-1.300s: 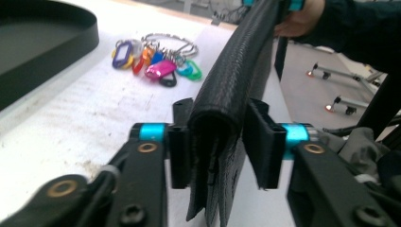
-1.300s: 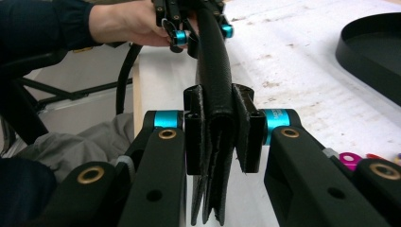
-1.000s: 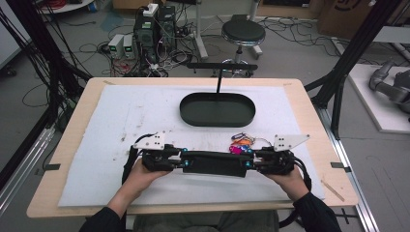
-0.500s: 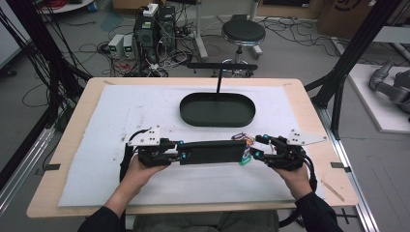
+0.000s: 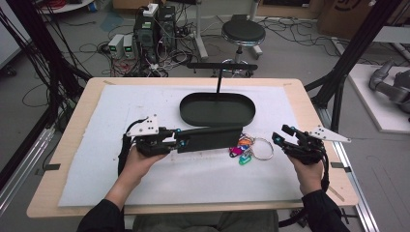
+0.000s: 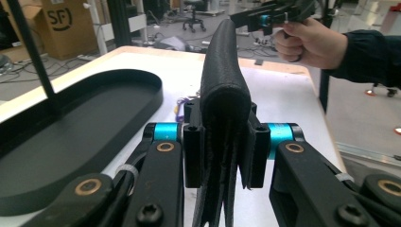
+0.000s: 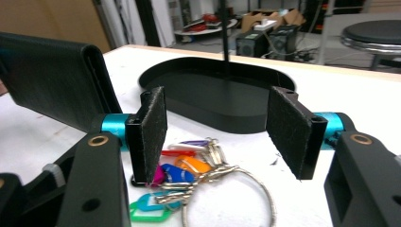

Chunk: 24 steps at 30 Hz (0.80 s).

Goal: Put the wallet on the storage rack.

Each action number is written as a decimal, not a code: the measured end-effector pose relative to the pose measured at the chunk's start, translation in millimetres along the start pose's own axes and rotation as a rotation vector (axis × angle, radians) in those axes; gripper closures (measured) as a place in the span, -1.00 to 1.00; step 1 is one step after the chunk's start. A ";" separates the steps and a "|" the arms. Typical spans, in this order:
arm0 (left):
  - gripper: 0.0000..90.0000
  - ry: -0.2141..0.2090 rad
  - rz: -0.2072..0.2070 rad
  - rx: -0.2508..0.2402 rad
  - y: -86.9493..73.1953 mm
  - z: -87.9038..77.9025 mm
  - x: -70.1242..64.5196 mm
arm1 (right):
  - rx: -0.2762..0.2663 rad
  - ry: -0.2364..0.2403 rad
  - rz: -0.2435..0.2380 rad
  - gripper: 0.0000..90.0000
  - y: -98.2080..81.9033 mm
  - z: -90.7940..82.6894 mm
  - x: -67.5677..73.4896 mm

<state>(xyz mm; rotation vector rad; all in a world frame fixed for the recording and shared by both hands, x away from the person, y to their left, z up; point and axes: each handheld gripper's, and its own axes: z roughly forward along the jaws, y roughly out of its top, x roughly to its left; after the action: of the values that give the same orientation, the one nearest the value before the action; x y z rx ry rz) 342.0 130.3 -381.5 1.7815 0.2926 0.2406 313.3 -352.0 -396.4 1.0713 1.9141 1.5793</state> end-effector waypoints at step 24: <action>0.66 0.143 0.009 -0.036 17.9 29.3 33.5 | 0.009 -0.070 0.002 -0.11 -2.2 -3.6 -11.6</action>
<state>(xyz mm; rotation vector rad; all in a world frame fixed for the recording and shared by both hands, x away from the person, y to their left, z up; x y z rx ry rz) 384.1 110.3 -370.4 1.7335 0.3801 0.3783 317.0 -363.4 -399.3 1.1180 1.8757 1.5154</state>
